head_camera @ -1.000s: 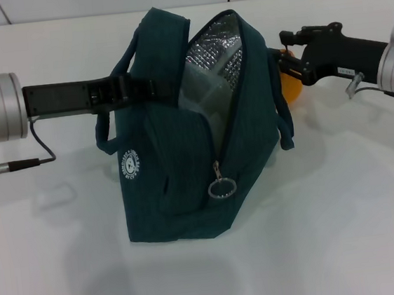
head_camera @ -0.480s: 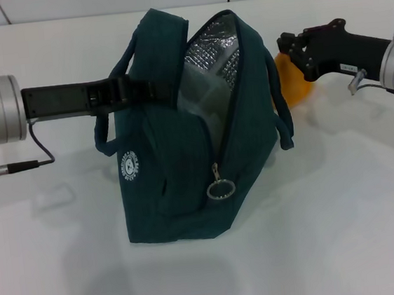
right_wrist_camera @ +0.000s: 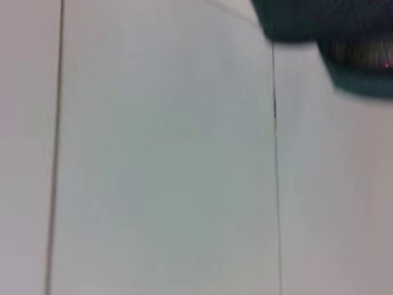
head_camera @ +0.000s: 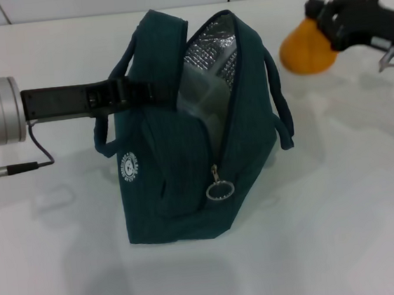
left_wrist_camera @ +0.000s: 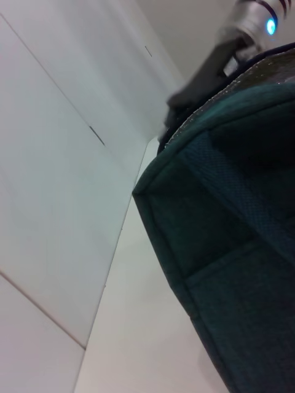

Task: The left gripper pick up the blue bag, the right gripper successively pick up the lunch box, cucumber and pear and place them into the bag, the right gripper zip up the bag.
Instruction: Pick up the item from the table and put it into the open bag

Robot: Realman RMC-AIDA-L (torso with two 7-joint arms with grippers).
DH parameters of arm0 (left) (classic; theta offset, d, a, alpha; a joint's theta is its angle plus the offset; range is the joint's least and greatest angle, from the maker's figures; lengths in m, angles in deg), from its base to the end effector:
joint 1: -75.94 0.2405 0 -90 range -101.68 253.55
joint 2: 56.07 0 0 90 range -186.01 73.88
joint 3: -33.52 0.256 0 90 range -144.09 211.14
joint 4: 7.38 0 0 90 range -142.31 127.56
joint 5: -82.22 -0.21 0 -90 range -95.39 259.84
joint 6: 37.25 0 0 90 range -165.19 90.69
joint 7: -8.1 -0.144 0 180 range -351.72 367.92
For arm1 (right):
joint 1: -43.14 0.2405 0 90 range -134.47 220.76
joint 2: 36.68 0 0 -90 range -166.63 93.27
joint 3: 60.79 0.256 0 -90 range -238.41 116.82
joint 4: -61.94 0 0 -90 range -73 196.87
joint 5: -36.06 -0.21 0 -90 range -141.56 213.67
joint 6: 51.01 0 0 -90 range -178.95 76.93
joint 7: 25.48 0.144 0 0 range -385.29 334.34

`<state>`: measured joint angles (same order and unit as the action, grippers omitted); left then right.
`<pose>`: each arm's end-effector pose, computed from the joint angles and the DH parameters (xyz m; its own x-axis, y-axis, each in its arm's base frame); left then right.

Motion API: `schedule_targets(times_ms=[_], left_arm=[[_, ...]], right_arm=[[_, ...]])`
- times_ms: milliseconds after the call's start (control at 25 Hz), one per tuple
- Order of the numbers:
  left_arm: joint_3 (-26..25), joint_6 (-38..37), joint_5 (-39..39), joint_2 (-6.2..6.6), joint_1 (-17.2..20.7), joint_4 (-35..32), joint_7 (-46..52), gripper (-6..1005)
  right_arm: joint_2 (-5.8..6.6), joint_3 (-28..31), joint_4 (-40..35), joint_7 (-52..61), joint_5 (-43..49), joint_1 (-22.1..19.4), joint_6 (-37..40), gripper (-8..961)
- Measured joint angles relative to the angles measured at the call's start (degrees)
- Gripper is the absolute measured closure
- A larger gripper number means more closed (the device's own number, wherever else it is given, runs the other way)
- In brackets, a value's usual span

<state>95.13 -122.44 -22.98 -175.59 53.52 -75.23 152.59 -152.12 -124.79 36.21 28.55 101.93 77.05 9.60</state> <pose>-0.1979 0.3351 0.0292 0.3505 0.8223 0.4482 0.8738 -0.4594 0.1596 0.2420 0.4051 0.0051 0.7755 -0.0378 -0.6303 -0.4731 -0.6958 -0.5403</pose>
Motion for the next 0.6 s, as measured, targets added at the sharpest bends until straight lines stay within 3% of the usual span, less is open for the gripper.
schedule_targets(times_ms=[240,600], left_arm=[[0.0,-0.28,0.0,0.0,0.0,-0.1,0.0,962],[0.0,-0.41,1.7,0.04,0.08,-0.11,-0.08,962]], right_arm=[[0.07,0.02,-9.08,4.52,-1.96,-3.42,5.83,931],[0.05,-0.56,-14.58,10.05,-2.99,-1.41,15.74,932]])
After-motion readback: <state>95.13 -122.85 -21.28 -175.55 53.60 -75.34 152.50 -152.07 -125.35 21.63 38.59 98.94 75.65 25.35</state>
